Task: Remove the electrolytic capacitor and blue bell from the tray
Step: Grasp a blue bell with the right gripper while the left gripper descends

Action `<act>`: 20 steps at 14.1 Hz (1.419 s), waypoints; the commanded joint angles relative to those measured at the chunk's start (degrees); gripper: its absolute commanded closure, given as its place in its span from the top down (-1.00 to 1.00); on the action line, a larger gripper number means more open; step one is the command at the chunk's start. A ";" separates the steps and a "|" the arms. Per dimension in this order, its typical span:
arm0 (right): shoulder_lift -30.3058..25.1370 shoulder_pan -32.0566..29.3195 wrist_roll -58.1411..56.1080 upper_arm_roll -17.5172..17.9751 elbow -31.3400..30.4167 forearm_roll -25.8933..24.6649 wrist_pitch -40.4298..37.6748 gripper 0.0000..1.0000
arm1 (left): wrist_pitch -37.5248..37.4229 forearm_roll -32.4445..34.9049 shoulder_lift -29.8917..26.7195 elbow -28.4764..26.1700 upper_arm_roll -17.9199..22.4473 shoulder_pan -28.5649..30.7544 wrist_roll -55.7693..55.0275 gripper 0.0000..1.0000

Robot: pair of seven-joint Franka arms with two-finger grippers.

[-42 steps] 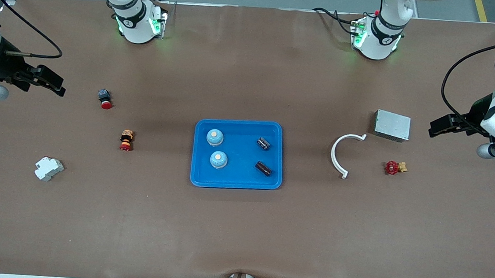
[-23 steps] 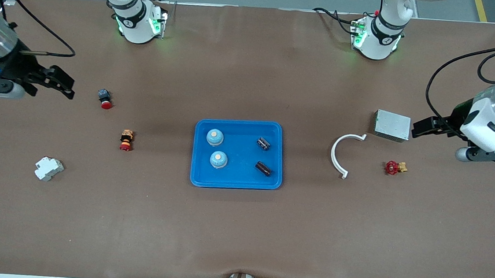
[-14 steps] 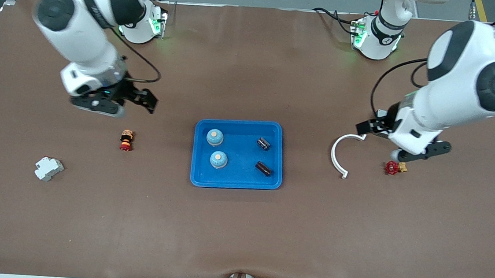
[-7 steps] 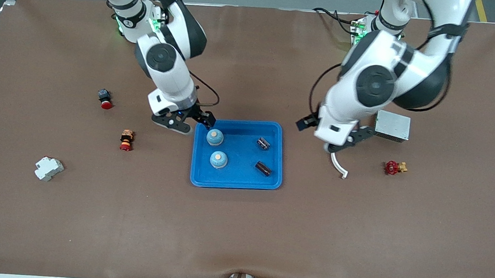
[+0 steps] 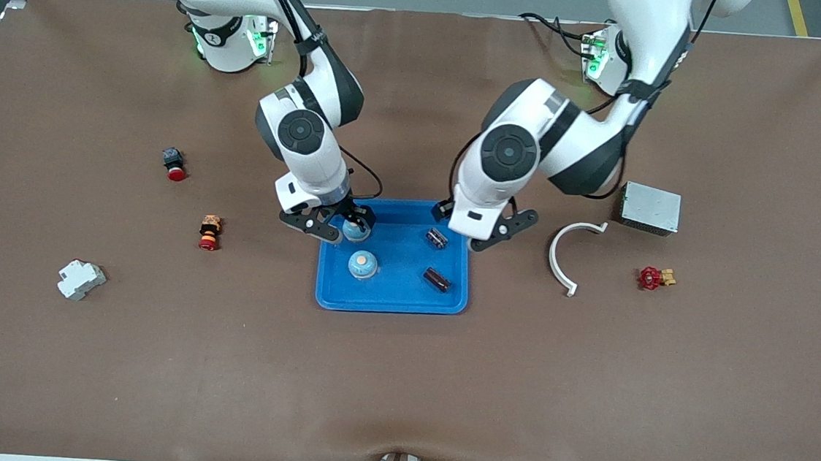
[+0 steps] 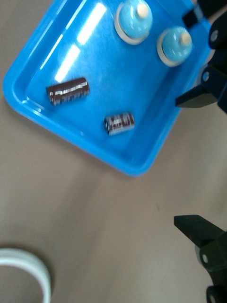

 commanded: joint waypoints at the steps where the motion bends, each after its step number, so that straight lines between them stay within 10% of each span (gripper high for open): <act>1: 2.89 1.66 1.69 -0.91 2.14 -0.84 0.33 1.00 | 5.53 2.44 5.06 1.52 0.80 -2.11 -6.60 1.00; 13: 7.29 2.90 2.57 -1.08 3.90 -2.24 0.69 0.96 | 18.03 3.42 13.07 1.70 0.71 -2.99 -20.23 1.00; 15: 7.91 3.16 2.57 -1.08 3.90 -2.68 0.69 0.45 | 19.17 3.60 13.95 1.61 0.71 -3.35 -20.60 1.00; 18: 8.00 3.42 2.57 -1.08 4.16 -4.44 0.51 -1.00 | 19.18 3.60 14.57 1.61 0.71 -3.35 -20.60 1.00; 20: 8.08 3.42 2.75 -1.08 5.04 -4.44 -0.10 -1.00 | 19.18 3.77 14.83 1.61 0.71 -3.44 -20.51 1.00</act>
